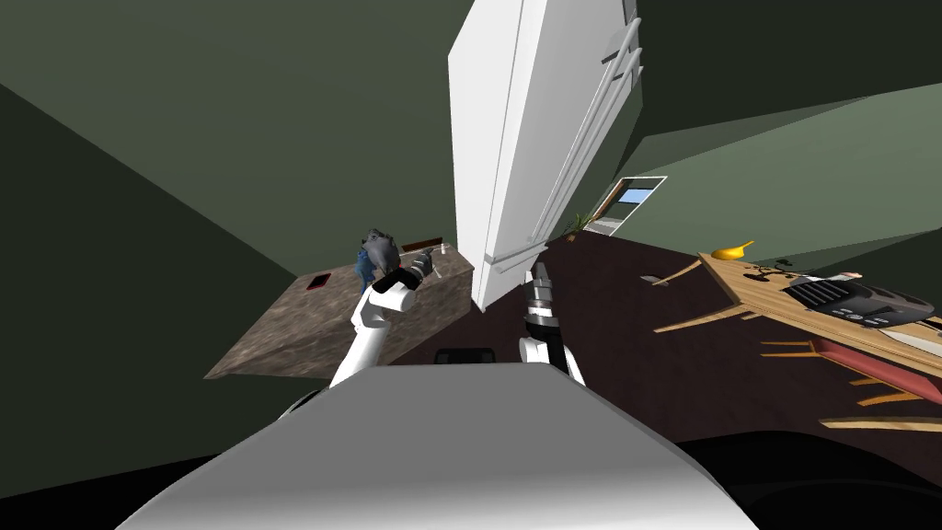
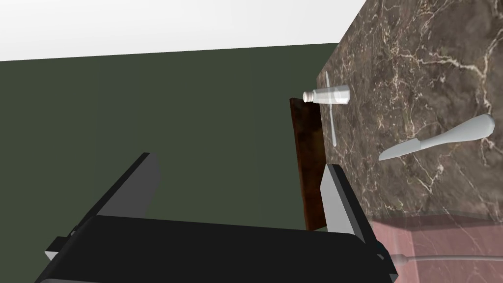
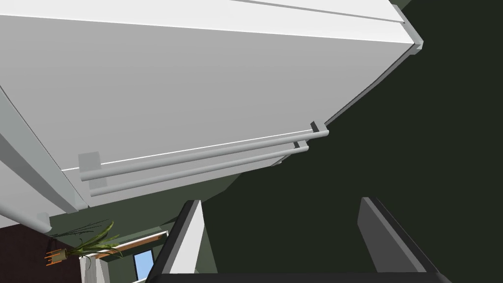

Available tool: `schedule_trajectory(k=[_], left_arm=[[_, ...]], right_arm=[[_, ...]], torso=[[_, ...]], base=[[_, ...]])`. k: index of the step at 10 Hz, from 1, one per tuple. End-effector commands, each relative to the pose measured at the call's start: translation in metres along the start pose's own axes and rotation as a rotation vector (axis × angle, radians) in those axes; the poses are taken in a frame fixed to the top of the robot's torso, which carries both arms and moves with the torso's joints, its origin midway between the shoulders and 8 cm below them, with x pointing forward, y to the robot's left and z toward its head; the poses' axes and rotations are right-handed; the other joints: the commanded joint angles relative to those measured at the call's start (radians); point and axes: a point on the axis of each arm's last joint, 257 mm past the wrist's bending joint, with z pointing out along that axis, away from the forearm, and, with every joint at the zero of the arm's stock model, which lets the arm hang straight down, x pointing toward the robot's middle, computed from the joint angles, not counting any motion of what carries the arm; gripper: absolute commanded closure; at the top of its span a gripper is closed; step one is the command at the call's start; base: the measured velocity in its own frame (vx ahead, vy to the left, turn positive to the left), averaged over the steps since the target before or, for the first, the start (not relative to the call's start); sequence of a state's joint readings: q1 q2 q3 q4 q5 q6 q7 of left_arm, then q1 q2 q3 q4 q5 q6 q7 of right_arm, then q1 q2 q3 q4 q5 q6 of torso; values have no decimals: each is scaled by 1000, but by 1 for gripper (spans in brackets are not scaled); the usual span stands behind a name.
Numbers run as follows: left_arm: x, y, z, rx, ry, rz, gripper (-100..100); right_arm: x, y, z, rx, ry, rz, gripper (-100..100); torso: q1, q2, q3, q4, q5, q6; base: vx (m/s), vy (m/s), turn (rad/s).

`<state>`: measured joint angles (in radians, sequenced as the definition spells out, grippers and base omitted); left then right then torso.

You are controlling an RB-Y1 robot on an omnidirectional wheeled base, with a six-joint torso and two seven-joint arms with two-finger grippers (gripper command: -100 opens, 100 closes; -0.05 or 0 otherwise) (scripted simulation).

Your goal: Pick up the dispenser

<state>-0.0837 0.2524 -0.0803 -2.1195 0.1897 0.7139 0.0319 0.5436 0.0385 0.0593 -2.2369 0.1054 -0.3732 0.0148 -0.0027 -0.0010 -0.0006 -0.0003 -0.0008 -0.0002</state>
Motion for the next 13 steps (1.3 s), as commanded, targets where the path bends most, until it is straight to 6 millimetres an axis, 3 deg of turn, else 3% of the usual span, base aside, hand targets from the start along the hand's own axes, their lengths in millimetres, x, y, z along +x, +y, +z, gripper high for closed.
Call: schedule_trajectory(k=[1,13], left_arm=[[0,8,1,-35,0,1,-100],[-16,28,19,-266,-18,20,-100]], right_arm=[[0,0,0,0,0,0,0],[0,0,0,0,0,0,0]], torso=[[0,0,0,0,0,0],[2,-1,0,0,0,0]], base=[[8,-25,1],[16,-35,45]])
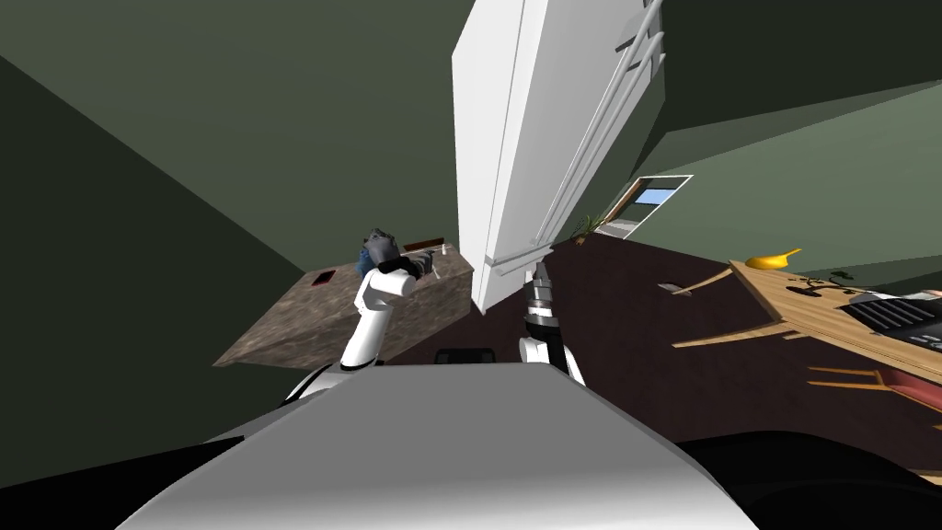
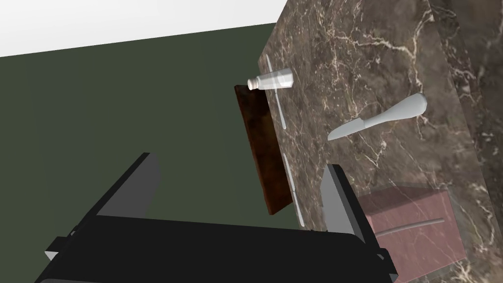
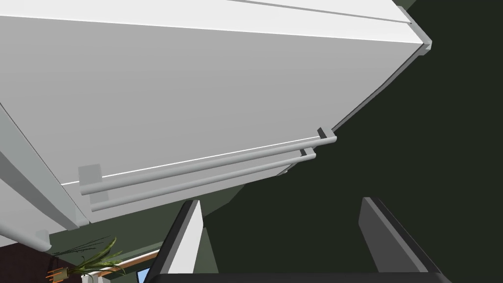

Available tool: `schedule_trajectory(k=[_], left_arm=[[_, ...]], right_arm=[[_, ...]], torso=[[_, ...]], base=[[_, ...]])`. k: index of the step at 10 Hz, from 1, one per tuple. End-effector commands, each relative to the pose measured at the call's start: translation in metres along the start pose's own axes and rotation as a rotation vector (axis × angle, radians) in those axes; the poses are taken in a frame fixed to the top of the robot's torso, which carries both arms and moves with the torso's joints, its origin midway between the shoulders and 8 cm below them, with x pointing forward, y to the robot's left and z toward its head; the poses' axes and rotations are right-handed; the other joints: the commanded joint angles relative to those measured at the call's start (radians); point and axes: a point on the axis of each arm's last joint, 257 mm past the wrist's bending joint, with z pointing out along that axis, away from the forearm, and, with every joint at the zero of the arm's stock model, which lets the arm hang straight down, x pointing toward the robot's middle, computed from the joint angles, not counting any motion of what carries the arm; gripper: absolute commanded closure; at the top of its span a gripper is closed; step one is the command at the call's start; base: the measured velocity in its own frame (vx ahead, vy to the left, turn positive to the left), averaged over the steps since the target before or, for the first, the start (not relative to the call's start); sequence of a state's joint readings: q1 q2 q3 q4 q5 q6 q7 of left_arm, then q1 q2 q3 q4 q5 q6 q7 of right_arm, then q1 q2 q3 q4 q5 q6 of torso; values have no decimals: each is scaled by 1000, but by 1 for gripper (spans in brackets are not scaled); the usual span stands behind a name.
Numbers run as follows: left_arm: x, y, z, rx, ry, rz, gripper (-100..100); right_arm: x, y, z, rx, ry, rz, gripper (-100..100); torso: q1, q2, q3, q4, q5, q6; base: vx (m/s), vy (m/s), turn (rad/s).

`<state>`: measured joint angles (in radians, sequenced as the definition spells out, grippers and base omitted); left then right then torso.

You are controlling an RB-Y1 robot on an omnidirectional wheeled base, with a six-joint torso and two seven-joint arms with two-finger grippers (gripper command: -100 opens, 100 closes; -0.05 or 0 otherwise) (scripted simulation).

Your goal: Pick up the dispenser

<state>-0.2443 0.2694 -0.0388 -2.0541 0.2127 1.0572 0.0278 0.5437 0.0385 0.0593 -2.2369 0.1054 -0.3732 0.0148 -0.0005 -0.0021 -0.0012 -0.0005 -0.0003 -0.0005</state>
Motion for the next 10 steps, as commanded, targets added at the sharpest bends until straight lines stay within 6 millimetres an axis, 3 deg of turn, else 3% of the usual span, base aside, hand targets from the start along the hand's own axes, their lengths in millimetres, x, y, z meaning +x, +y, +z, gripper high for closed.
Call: schedule_trajectory(k=[1,2,10], left_arm=[[-3,7,1,-43,-5,0,-100],[-10,3,4,-57,-17,0,-100],[-33,24,3,-233,-60,-18,-100]], right_arm=[[0,0,0,0,0,0,0],[0,0,0,0,0,0,0],[0,0,0,0,0,0,0]], torso=[[0,0,0,0,0,0],[0,0,0,0,0,0],[-1,-1,-1,0,0,0]], base=[[25,-26,50],[34,-41,83],[35,-27,59]])
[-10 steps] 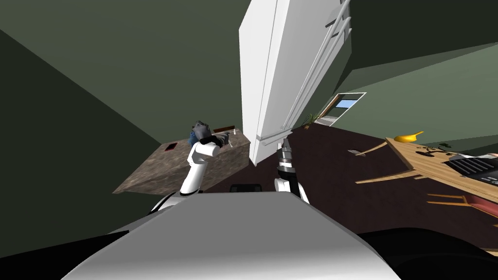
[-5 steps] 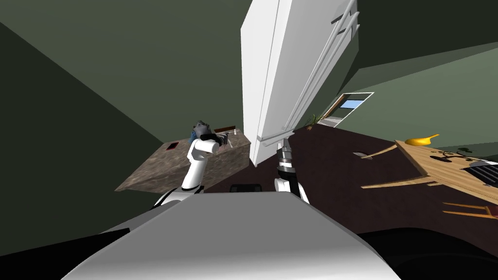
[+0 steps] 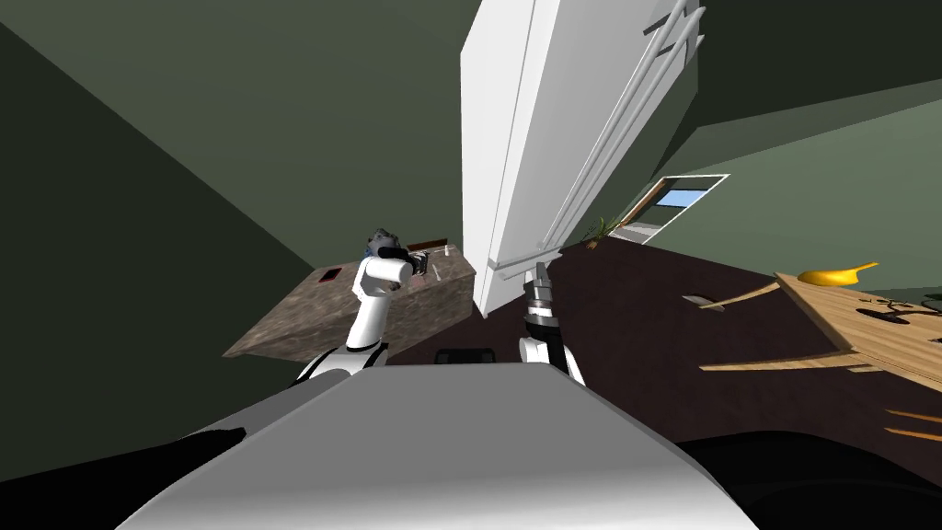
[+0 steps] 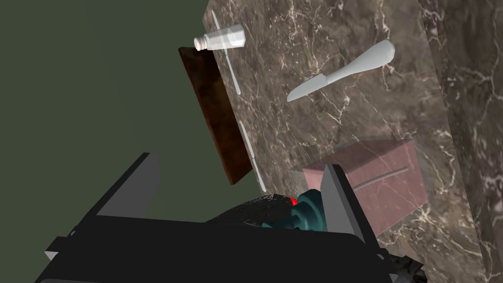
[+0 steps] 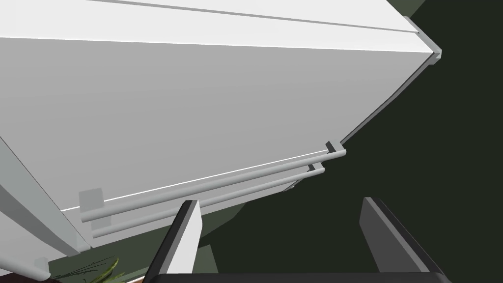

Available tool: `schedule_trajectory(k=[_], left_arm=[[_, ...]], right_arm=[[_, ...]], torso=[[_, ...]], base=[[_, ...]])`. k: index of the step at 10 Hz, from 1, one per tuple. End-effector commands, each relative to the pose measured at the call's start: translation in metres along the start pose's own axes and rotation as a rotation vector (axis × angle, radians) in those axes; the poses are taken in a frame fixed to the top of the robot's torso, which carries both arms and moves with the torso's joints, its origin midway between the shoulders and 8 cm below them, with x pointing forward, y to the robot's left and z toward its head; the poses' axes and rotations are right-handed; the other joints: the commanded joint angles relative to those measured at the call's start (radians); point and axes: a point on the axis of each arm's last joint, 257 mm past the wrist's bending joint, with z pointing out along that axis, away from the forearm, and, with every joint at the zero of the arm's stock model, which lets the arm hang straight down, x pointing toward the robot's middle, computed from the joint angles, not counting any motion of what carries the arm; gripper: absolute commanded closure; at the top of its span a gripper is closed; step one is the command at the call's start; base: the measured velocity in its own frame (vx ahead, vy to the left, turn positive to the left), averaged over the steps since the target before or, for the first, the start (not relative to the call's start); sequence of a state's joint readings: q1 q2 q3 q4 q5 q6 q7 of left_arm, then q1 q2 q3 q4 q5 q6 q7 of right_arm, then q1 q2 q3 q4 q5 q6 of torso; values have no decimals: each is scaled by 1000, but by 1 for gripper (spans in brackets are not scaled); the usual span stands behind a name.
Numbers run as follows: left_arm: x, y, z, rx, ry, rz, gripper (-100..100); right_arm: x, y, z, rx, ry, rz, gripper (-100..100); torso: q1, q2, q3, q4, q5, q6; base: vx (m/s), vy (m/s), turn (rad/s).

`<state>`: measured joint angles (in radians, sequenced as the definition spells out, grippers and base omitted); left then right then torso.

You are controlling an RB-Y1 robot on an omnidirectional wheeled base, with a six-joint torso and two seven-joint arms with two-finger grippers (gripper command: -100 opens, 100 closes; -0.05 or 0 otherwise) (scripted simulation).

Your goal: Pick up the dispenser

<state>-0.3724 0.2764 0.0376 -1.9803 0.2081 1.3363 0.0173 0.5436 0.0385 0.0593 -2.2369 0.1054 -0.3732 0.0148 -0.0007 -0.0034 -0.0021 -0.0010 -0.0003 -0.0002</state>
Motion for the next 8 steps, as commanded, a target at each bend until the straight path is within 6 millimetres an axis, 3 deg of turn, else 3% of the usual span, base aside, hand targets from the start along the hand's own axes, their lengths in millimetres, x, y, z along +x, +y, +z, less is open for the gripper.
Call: schedule_trajectory(k=[1,8], left_arm=[[-8,1,0,-35,-15,-11,-100],[-29,19,-6,-187,-48,-46,-100]], right_arm=[[0,0,0,0,0,0,0],[0,0,0,0,0,0,0]], torso=[[0,0,0,0,0,0],[1,0,0,0,0,0]], base=[[47,-21,93],[45,-21,62]])
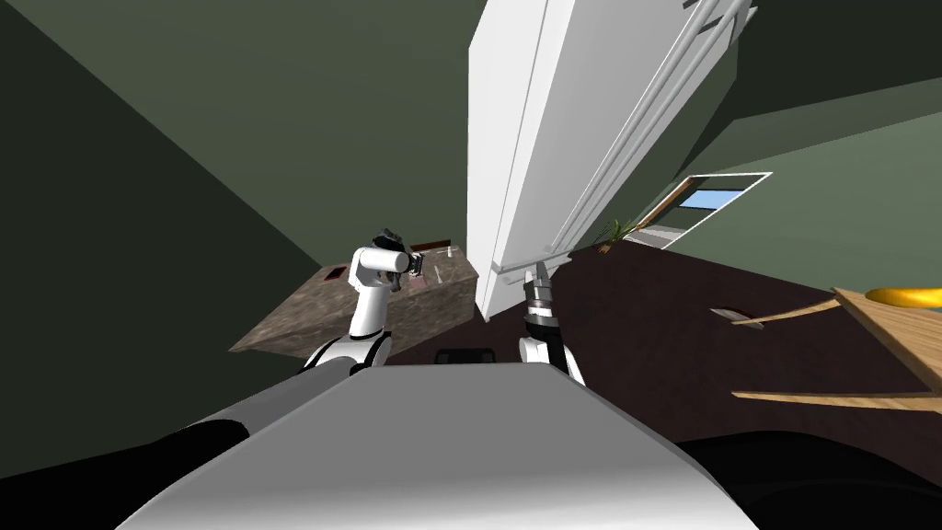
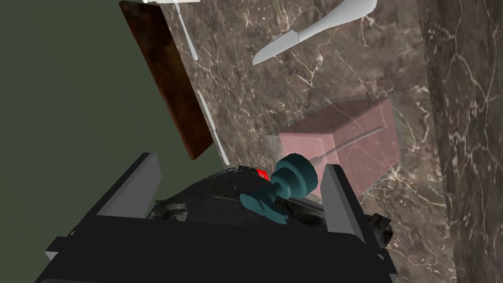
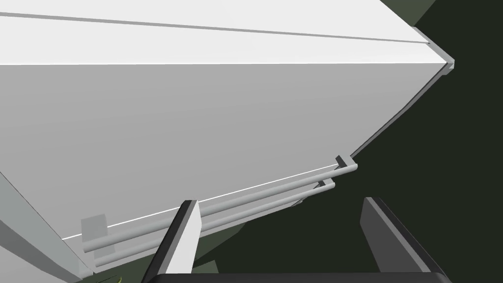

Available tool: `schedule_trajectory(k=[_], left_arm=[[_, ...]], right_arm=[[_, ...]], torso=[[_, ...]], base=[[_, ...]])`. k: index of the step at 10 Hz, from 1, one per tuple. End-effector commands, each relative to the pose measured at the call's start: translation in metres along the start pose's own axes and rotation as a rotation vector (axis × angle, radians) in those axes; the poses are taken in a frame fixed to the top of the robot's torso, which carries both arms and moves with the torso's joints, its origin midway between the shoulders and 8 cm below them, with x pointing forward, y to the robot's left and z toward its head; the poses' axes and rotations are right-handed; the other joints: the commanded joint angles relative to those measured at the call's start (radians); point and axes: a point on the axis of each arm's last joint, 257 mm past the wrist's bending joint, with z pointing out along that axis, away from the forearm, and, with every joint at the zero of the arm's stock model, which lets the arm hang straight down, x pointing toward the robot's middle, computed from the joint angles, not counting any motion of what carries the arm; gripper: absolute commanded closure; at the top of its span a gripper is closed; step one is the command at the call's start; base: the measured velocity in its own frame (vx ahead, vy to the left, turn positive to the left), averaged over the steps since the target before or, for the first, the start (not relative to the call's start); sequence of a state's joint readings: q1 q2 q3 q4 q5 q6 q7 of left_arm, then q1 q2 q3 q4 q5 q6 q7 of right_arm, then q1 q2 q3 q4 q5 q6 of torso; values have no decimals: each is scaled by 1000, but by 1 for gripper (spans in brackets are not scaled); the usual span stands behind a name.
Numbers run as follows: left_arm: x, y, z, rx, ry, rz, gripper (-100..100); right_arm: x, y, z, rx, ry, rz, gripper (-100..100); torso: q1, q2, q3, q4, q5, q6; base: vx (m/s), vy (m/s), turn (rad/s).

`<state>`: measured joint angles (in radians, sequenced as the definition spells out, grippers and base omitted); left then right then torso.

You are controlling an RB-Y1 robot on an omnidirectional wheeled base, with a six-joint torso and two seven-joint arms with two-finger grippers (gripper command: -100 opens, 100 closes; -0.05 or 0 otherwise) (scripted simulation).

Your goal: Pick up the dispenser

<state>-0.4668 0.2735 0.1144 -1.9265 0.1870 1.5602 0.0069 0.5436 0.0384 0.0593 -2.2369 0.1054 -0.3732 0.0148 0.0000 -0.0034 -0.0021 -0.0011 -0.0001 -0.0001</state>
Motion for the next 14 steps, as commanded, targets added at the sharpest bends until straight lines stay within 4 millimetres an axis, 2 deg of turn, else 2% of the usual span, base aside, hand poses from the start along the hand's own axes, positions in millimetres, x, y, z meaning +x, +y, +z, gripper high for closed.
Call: schedule_trajectory(k=[1,14], left_arm=[[-8,2,-2,-38,-9,-14,-100],[-30,40,-25,-298,-29,-75,-100]], right_arm=[[0,0,0,0,0,0,0],[0,0,0,0,0,0,0]], torso=[[0,0,0,0,0,0],[1,0,0,0,0,0]], base=[[48,-21,78],[47,-7,43]])
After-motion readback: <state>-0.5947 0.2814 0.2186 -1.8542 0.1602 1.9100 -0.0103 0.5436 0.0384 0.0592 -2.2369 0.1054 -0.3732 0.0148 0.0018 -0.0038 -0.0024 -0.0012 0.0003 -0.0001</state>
